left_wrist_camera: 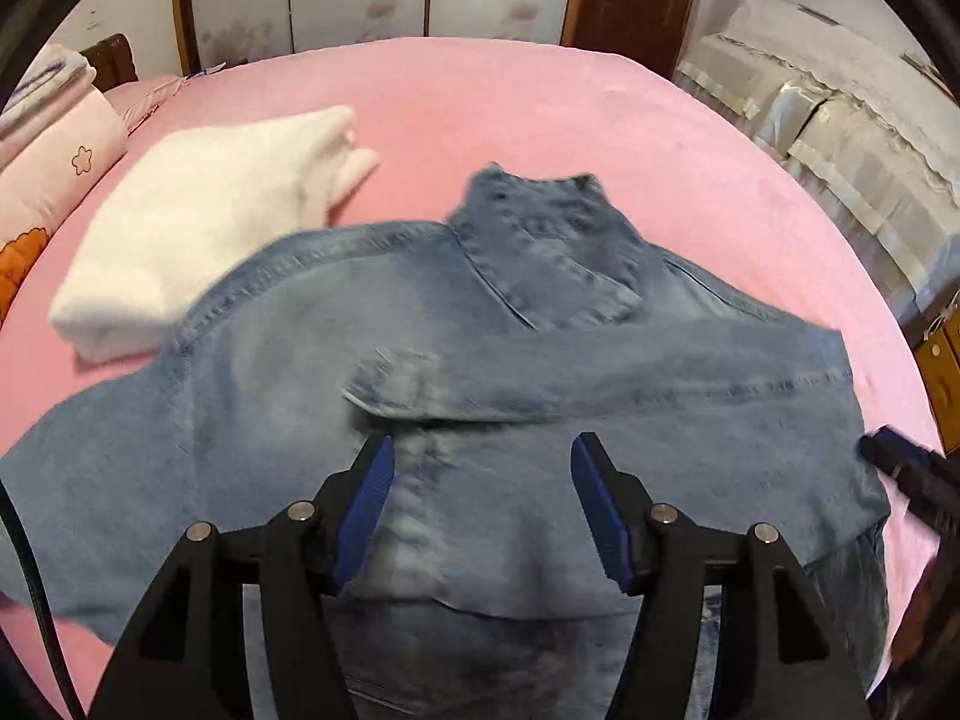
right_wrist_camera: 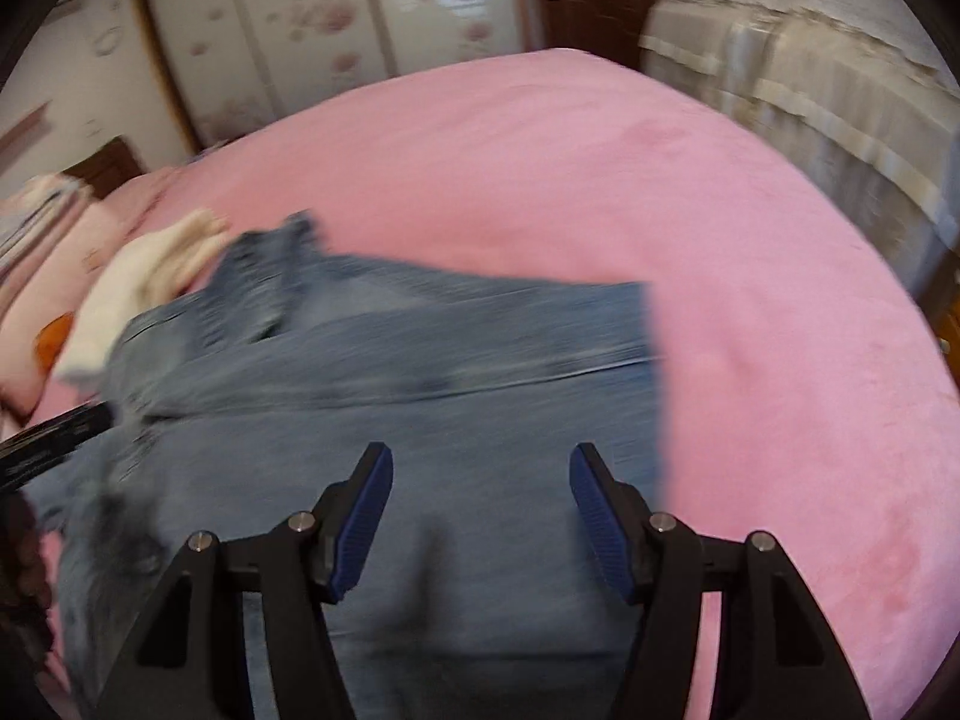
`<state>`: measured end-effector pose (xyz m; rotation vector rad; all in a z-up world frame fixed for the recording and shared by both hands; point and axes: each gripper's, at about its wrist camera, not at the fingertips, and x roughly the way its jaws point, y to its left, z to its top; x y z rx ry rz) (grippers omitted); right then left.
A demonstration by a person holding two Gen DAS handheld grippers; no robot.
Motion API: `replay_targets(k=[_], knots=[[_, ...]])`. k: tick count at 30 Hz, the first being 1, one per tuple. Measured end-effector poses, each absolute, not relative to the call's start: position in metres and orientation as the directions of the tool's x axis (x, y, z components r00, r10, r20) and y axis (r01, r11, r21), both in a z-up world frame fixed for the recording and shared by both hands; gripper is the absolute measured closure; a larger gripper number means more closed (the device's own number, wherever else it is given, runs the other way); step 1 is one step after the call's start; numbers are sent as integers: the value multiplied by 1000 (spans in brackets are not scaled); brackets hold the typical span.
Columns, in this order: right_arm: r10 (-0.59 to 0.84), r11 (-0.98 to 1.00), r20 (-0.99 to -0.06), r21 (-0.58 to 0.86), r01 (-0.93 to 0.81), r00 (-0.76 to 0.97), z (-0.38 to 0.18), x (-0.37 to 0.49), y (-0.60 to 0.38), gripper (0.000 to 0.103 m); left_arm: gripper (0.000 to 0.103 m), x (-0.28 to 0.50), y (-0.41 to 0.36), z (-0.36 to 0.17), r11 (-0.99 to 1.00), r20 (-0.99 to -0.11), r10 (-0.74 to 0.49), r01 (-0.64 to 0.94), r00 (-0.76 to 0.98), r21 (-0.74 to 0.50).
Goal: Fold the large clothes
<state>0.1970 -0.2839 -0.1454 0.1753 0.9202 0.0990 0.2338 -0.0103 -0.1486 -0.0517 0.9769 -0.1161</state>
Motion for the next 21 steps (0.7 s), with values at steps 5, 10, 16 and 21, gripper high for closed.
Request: replay_targets(k=[5, 10, 16, 21], knots=[[123, 992, -817, 78, -104, 564, -176, 186, -234, 54, 46, 222, -23, -192, 993, -868, -112, 25, 483, -115], [-118, 992, -822, -77, 96, 557, -192, 168, -291, 61, 52, 214, -23, -208, 996, -864, -86, 72, 497, -58], [-113, 965, -850, 29, 260, 514, -200, 153, -361, 46, 52, 217, -27, -210, 998, -864, -60, 54, 499, -38], [-166, 955, -845, -9, 295, 509, -194, 148, -349, 46, 51, 217, -33, -208, 999, -865, -17, 39, 502, 3]])
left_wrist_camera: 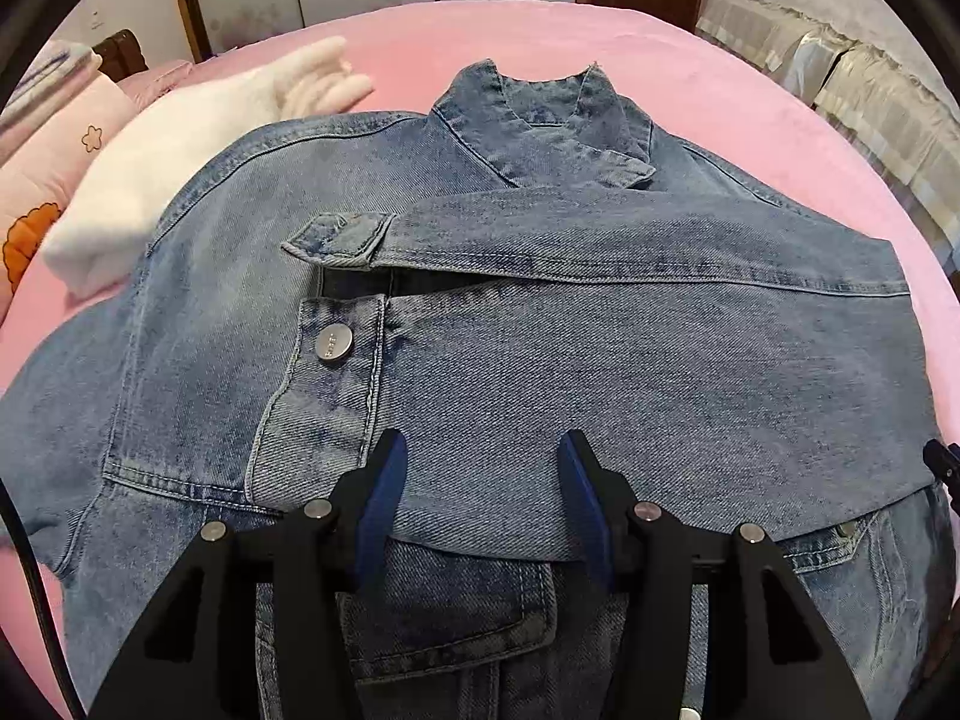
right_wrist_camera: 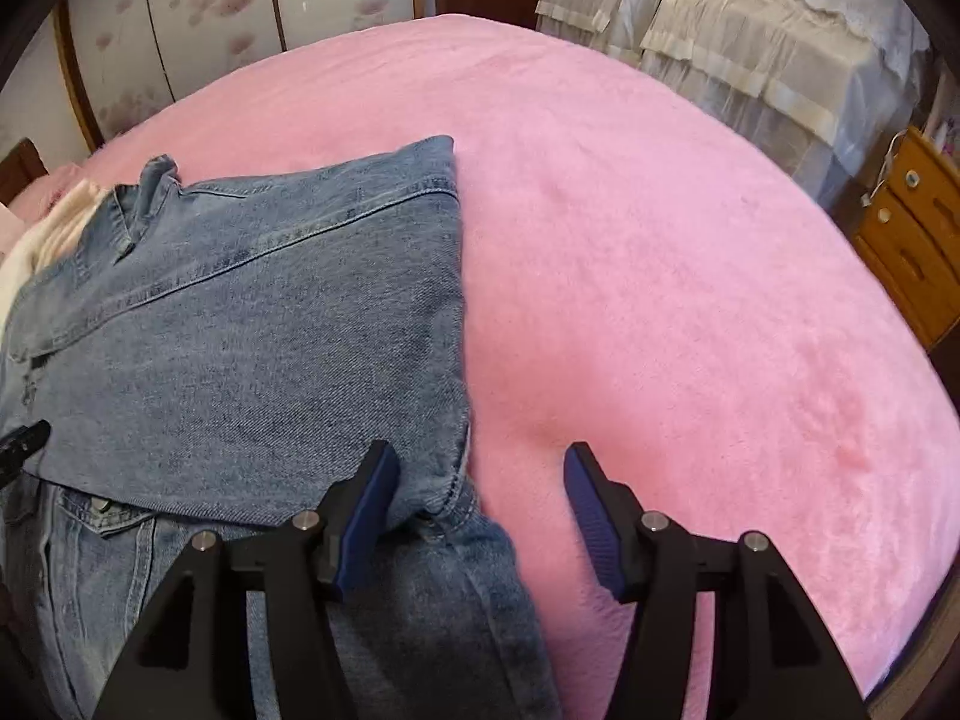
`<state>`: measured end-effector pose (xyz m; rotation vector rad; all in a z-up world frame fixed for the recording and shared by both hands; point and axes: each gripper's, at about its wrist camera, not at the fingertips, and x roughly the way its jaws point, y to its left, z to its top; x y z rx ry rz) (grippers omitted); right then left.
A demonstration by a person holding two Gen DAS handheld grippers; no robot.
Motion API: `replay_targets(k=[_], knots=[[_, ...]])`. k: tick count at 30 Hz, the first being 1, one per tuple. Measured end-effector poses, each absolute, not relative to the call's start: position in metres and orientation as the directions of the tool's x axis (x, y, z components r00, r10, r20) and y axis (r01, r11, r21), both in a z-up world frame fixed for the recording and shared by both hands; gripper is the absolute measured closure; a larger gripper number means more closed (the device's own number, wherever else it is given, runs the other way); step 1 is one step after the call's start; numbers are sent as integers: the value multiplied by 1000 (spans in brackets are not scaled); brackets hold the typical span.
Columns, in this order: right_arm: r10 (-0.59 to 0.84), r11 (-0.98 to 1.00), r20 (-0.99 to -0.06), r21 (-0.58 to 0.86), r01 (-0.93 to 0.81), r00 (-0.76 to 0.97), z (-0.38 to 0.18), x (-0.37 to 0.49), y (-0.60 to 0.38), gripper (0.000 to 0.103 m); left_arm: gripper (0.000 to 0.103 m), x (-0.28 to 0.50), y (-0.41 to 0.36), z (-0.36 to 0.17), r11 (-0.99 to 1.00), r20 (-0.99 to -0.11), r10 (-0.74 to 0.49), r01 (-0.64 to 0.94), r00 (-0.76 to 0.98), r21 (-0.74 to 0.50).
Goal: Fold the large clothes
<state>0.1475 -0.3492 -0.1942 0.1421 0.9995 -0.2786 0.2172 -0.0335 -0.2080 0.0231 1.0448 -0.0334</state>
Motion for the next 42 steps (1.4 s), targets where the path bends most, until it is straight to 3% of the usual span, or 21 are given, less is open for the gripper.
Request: replay_targets(k=[7, 9, 10, 20, 31, 42], knots=[[-143, 937, -839, 56, 344, 525, -168, 130, -344, 44, 40, 206, -37, -177, 997, -867, -71, 66, 493, -44], [-138, 940, -829, 62, 336, 541, -155, 123, -338, 44, 27, 197, -38, -162, 996, -855, -82, 79, 512, -48], [-134, 942, -824, 68, 329, 551, -149, 120, -334, 44, 26, 190, -39, -152, 995, -843, -89, 86, 530, -51], [-80, 961, -786, 103, 258, 613, -101, 80, -288, 44, 25, 125, -30, -94, 989, -806, -127, 135, 578, -60], [-47, 983, -796, 70, 169, 603, -88, 48, -241, 44, 25, 79, 0, -78, 989, -847, -115, 140, 520, -48], [10, 999, -819, 27, 20, 574, -93, 44, -164, 44, 25, 62, 101, -71, 995, -886, -71, 93, 457, -31]])
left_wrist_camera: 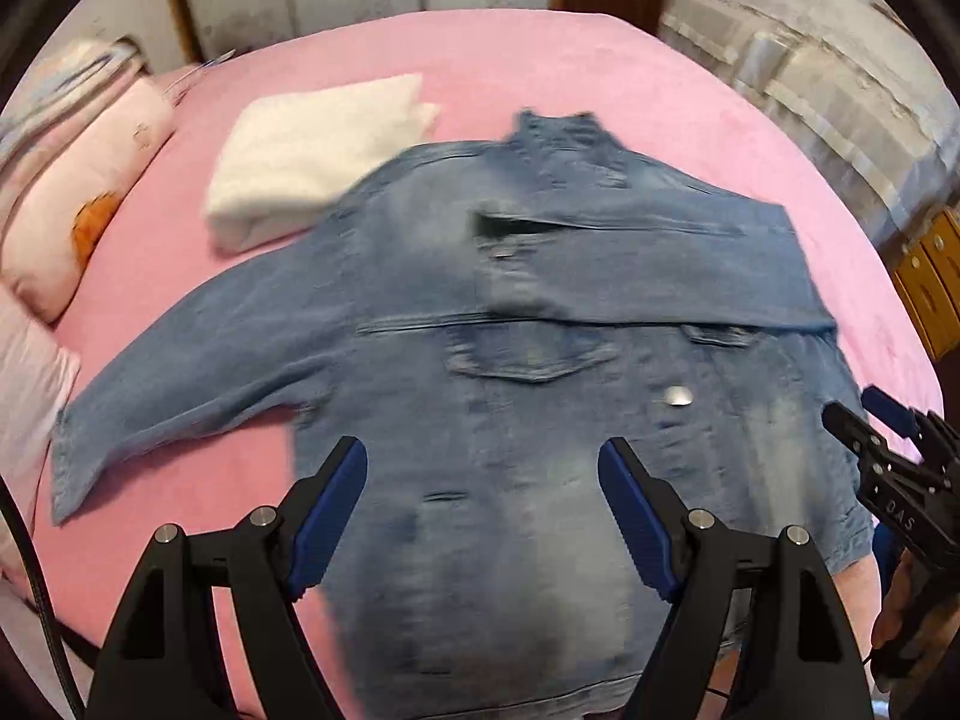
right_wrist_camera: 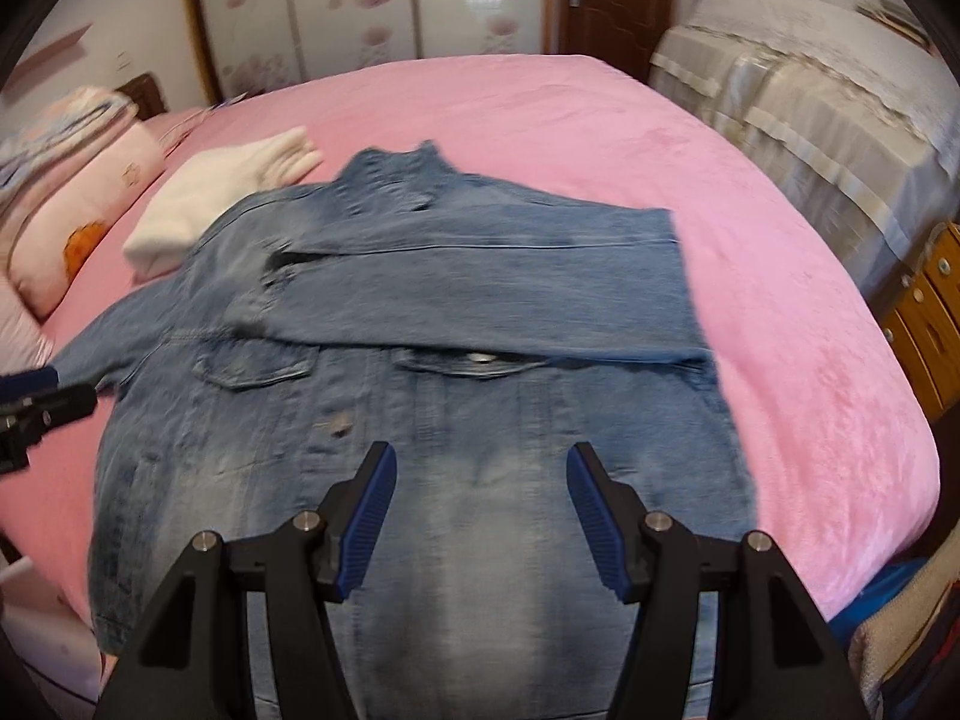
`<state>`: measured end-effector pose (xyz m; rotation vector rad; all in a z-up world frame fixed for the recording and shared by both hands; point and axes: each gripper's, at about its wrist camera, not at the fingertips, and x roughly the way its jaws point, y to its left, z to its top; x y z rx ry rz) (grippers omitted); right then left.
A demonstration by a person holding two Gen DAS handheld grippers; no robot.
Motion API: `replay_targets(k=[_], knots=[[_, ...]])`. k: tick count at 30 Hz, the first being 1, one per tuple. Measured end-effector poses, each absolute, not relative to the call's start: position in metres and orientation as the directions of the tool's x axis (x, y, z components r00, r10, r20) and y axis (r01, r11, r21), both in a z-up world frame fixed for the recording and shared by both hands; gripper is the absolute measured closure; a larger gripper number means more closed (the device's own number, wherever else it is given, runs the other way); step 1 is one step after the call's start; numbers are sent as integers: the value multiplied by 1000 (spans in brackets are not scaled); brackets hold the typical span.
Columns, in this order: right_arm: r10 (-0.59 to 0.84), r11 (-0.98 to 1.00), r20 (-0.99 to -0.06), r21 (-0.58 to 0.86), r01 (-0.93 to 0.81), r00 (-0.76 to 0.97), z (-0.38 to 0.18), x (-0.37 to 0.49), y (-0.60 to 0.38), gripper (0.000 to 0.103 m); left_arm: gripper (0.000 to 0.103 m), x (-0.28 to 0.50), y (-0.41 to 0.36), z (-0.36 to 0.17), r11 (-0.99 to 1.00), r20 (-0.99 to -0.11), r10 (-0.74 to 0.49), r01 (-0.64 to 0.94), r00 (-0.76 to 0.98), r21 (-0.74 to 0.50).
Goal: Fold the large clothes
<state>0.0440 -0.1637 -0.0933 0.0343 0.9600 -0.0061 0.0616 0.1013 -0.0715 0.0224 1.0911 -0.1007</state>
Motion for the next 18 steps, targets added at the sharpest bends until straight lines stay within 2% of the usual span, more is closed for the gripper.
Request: replay_targets(k=[4, 9, 12, 18], knots=[[38, 999, -818, 10, -51, 574, -92, 50, -126, 44, 25, 67, 174, -76, 994, -899, -70, -42, 433, -97], [72, 990, -822, -8, -138, 565, -94, 59, -79, 44, 25, 65, 295, -94, 925, -901, -99, -294, 423, -239], [92, 982, -822, -18, -188, 563, -94, 65, -51, 44, 25, 52, 372, -110, 811, -894, -134, -471, 427, -346], [151, 954, -817, -27, -298, 557, -95, 81, 9, 44, 25, 22, 466, -144, 614, -891, -124, -672, 436, -414]])
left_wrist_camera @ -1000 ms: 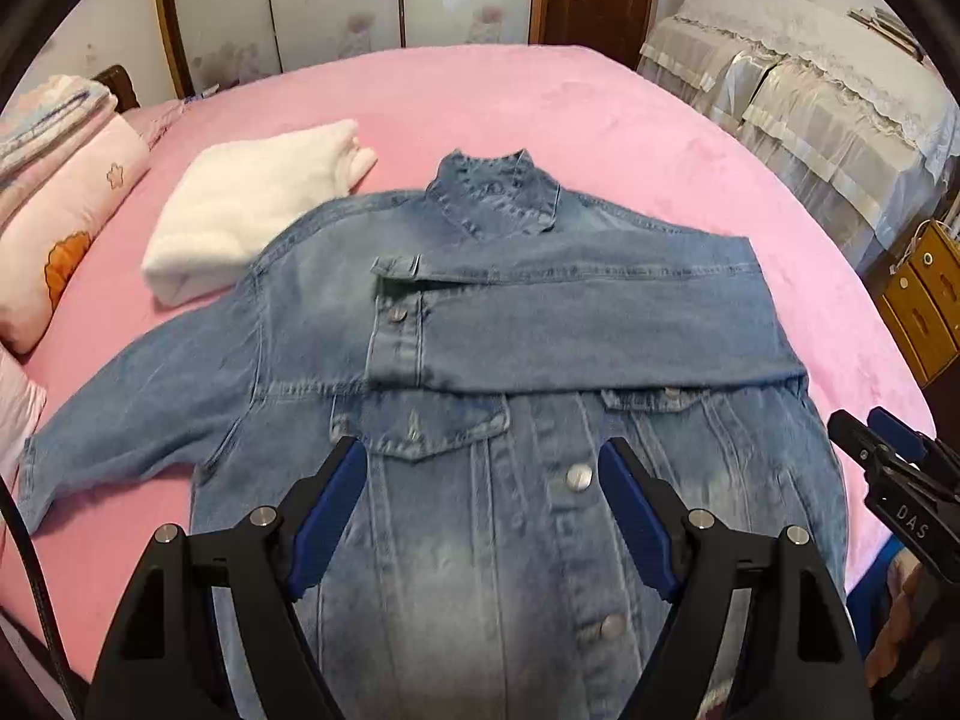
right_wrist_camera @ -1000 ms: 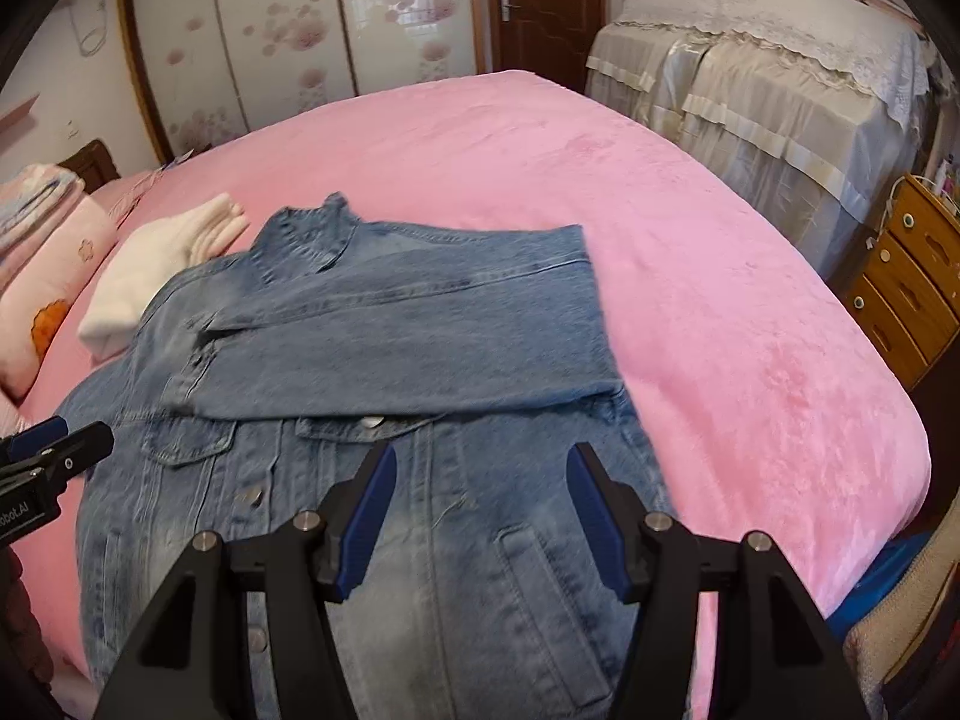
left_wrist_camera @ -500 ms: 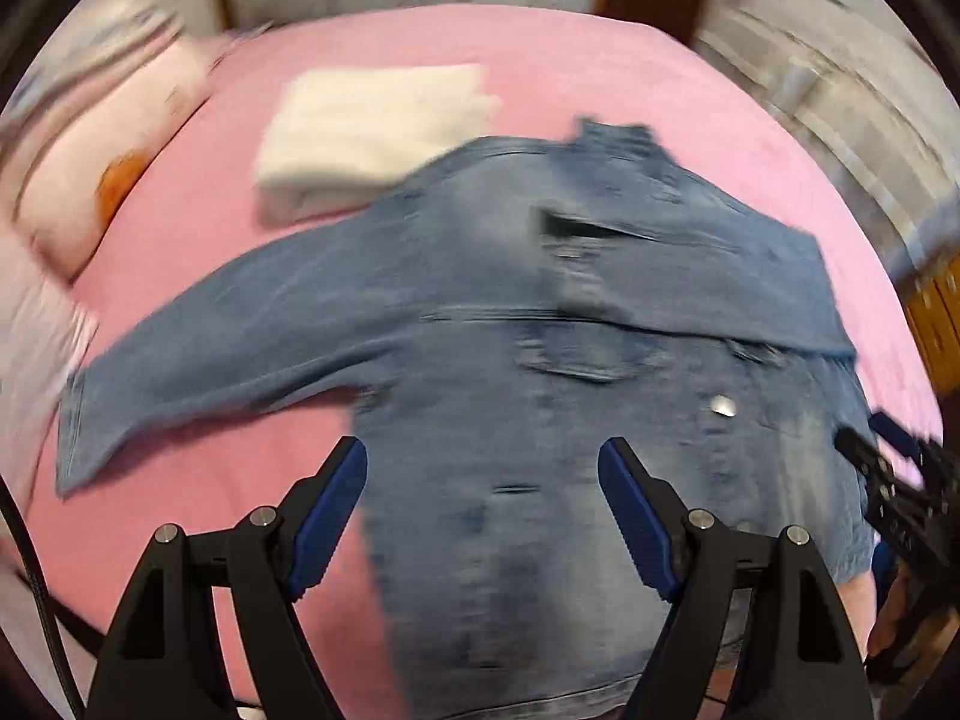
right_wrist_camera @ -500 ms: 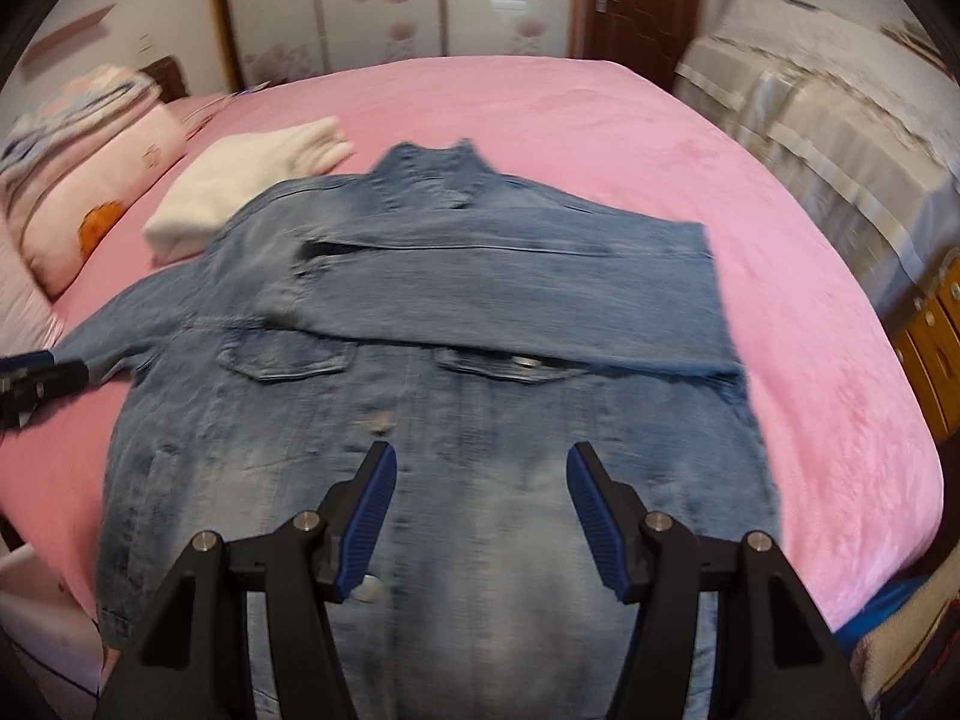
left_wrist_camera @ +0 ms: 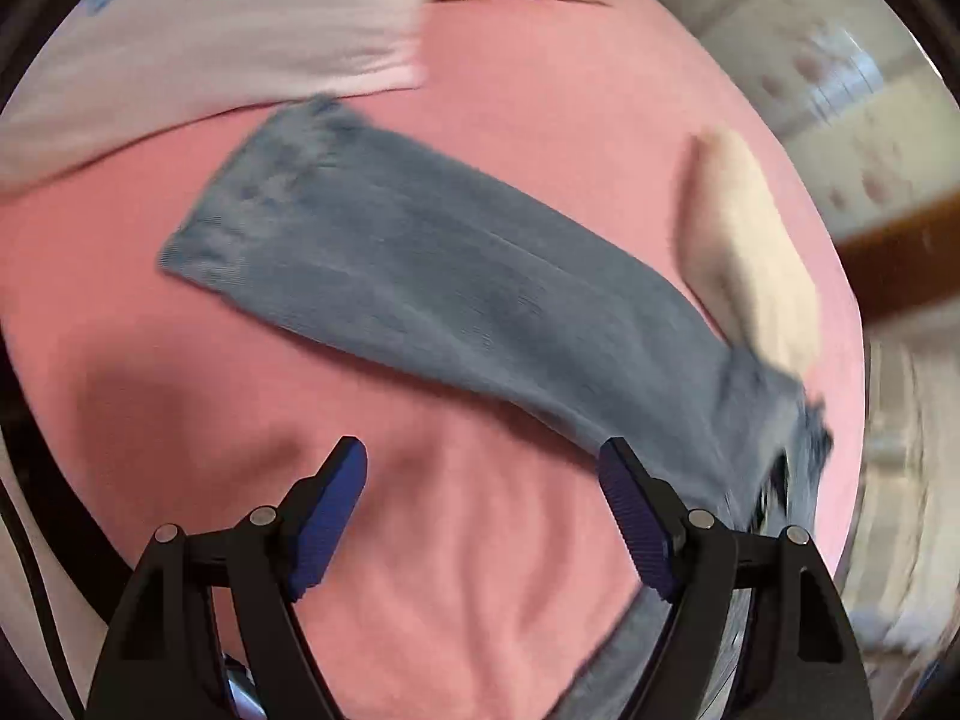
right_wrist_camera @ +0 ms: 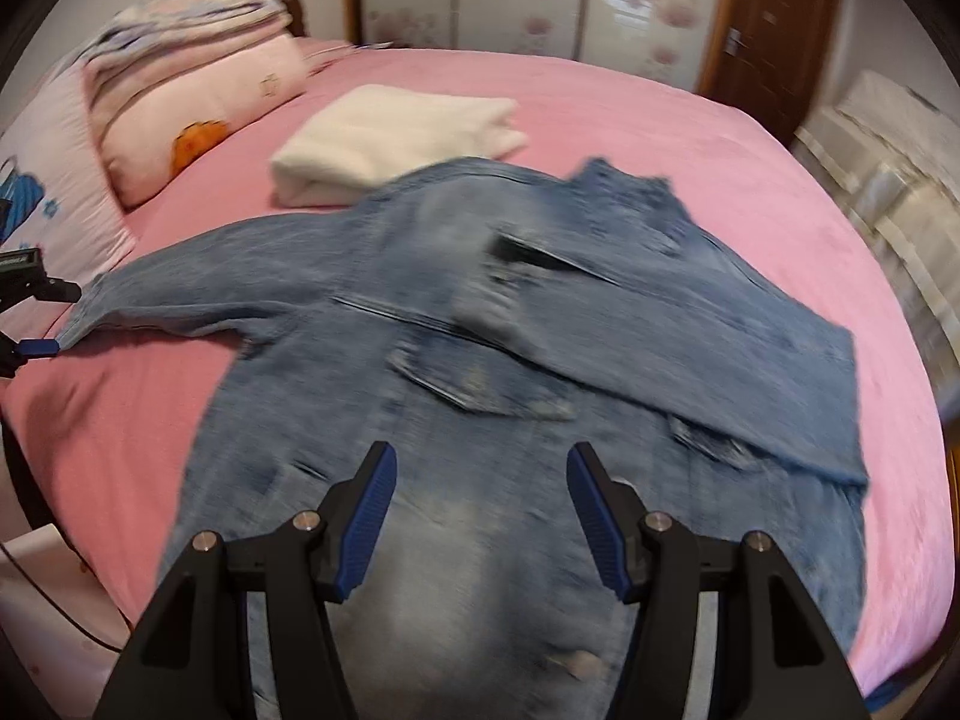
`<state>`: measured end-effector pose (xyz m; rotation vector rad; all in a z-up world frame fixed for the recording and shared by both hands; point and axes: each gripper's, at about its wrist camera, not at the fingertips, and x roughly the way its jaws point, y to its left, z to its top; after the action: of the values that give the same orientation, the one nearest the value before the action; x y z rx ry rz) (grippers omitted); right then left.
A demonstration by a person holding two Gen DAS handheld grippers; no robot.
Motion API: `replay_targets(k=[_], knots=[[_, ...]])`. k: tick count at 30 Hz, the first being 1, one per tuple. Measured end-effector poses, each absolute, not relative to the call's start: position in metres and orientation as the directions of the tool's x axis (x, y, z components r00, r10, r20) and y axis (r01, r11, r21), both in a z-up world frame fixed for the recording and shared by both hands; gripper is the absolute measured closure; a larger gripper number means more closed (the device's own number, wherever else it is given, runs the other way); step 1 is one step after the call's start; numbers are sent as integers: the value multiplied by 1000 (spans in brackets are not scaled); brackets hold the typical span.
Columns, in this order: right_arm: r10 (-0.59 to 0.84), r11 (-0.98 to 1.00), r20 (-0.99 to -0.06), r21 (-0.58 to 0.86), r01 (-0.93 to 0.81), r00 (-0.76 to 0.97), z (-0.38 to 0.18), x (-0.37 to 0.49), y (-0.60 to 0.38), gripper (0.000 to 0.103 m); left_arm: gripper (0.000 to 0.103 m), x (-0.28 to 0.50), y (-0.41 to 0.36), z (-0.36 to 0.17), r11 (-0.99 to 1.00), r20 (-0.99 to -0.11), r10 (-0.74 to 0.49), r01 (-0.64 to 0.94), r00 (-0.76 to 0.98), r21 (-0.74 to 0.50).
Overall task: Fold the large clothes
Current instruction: 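Grasp the other denim sleeve cuff with the left gripper and lift it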
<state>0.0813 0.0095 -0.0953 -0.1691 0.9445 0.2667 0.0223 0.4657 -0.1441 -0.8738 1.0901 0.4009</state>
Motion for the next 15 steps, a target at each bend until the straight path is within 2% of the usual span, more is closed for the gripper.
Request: replay_targets(k=[8, 10, 13, 14, 15], knots=[[222, 922, -779, -29, -387, 587, -86, 117, 81, 44, 27, 37, 512, -181, 546, -901, -117, -731, 418, -410], [234, 917, -781, -21, -399, 579, -87, 121, 92, 44, 39, 43, 515, -192, 531, -906, -137, -742, 401, -409], [243, 911, -791, -13, -412, 562, -96, 119, 95, 44, 75, 50, 521, -213, 494, -912, -172, -769, 372, -406], [240, 911, -798, -12, -413, 553, -100, 117, 93, 44, 92, 52, 523, -216, 491, -920, -158, -779, 359, -389], [236, 912, -804, -11, -411, 545, -104, 116, 91, 44, 96, 54, 524, -215, 501, -923, -128, -779, 364, -376]])
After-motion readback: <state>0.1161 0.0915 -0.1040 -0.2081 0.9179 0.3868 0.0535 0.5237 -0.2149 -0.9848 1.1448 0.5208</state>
